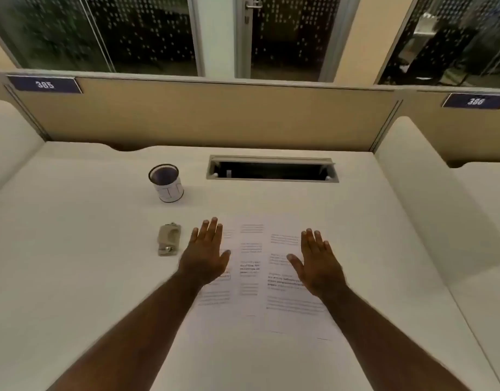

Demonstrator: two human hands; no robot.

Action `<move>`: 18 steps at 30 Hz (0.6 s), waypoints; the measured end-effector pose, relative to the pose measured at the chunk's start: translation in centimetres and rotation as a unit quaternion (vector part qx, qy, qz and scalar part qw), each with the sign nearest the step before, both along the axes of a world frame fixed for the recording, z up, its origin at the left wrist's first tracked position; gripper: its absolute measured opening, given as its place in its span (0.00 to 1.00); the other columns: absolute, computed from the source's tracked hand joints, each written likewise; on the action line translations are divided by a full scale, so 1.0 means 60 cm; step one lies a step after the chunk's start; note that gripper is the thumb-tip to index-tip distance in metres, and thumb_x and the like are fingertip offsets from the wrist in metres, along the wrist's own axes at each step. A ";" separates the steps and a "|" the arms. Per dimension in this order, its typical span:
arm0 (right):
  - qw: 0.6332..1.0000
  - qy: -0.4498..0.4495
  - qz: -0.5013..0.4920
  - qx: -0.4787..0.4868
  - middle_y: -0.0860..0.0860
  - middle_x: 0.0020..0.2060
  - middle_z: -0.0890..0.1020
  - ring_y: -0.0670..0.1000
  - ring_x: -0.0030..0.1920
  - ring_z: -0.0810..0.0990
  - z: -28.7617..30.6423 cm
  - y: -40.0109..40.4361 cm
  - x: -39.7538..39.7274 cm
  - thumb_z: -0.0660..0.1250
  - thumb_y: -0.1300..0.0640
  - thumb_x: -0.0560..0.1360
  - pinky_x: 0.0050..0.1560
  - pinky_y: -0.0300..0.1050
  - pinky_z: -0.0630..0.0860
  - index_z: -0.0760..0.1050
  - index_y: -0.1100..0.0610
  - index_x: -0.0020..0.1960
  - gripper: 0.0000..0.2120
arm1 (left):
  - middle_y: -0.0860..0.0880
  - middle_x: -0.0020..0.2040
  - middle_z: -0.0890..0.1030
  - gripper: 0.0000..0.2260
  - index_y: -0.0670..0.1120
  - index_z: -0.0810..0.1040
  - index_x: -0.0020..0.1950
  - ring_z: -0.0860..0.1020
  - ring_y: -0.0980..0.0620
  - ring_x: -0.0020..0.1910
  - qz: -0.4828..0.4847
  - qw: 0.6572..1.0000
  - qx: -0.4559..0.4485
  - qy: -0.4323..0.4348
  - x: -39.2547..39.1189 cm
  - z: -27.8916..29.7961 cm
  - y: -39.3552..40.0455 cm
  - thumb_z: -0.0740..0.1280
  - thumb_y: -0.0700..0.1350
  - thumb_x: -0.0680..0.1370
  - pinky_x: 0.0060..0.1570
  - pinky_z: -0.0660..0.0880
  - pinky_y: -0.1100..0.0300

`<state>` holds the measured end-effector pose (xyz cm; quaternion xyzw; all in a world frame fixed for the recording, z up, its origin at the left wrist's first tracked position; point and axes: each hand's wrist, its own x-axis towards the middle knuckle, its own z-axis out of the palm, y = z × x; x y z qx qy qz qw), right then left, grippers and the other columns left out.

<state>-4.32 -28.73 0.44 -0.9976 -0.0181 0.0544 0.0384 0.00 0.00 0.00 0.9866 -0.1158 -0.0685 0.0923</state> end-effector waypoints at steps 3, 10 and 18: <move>0.999 0.041 -0.015 0.005 0.55 0.80 0.49 0.53 0.80 0.44 -0.029 -0.008 -0.034 0.46 0.38 0.81 0.80 0.49 0.45 0.44 0.60 0.79 0.36 | 0.44 0.81 0.44 0.33 0.43 0.46 0.79 0.43 0.45 0.80 0.017 0.999 0.014 0.045 -0.035 -0.030 0.012 0.52 0.58 0.80 0.77 0.41 0.49; 0.991 0.122 -0.035 -0.036 0.53 0.81 0.45 0.61 0.80 0.43 -0.087 -0.028 -0.097 0.45 0.35 0.79 0.78 0.60 0.47 0.42 0.55 0.80 0.36 | 0.46 0.81 0.49 0.35 0.44 0.50 0.79 0.51 0.45 0.79 0.066 0.993 0.025 0.093 -0.088 -0.076 0.028 0.53 0.62 0.78 0.77 0.50 0.45; 0.987 0.151 -0.039 -0.038 0.54 0.80 0.40 0.61 0.80 0.43 -0.098 -0.034 -0.106 0.47 0.34 0.78 0.77 0.62 0.52 0.40 0.52 0.80 0.38 | 0.45 0.74 0.64 0.46 0.44 0.57 0.76 0.66 0.45 0.68 0.154 0.983 0.054 0.080 -0.107 -0.086 0.024 0.60 0.72 0.68 0.61 0.69 0.47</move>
